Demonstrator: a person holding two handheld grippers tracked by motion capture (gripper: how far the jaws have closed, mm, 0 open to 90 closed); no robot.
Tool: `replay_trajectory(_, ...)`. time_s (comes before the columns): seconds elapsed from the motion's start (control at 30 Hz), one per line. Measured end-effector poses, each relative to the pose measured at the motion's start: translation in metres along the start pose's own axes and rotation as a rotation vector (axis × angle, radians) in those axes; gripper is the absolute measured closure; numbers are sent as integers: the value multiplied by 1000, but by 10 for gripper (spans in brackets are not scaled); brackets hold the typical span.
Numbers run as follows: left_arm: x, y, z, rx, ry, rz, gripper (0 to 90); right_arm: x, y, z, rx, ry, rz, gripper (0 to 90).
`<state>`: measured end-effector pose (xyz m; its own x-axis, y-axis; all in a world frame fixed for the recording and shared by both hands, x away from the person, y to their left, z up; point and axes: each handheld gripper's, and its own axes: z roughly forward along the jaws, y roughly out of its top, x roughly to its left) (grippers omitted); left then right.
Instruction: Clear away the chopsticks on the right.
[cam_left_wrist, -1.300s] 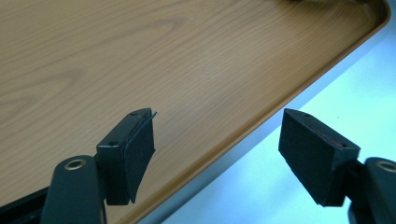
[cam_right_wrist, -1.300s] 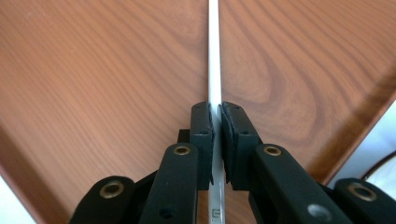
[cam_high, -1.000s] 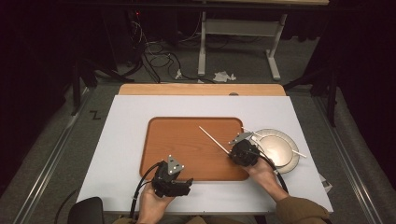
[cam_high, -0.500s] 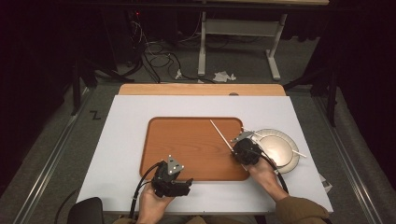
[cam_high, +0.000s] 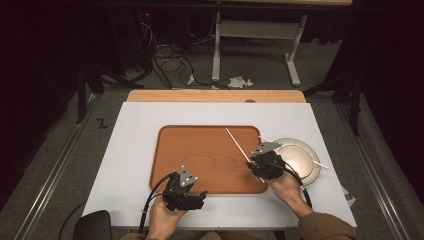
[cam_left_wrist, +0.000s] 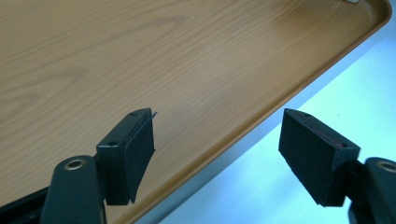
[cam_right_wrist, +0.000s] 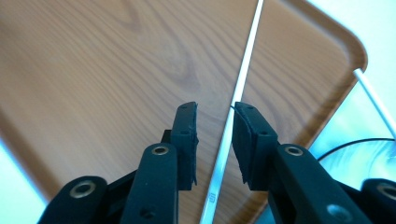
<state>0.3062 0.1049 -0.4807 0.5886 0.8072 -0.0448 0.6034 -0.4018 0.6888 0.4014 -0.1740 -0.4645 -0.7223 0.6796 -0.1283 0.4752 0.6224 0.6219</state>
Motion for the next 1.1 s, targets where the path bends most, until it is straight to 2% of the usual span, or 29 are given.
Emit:
replay_trajectory(0.17,-1,3,3,3,-8,13,265,-9,-8,-21,-91,22,18,687)
replay_trajectory(0.33,-3,6,6,4,-25,32,264,-19,-17,-37,-139,19,71,684)
replay_trajectory(0.57,-5,12,12,6,-52,57,265,-32,-32,-57,-156,-26,103,687)
replay_trajectory(0.77,-7,18,17,5,-74,79,266,-46,-48,-76,-170,-67,152,691)
replay_trajectory(0.87,-8,20,19,6,-83,88,266,-53,-56,-85,-176,-92,201,696)
replay_trajectory(1.1,-10,23,23,7,-97,103,266,-73,-77,-99,-179,-154,269,706)
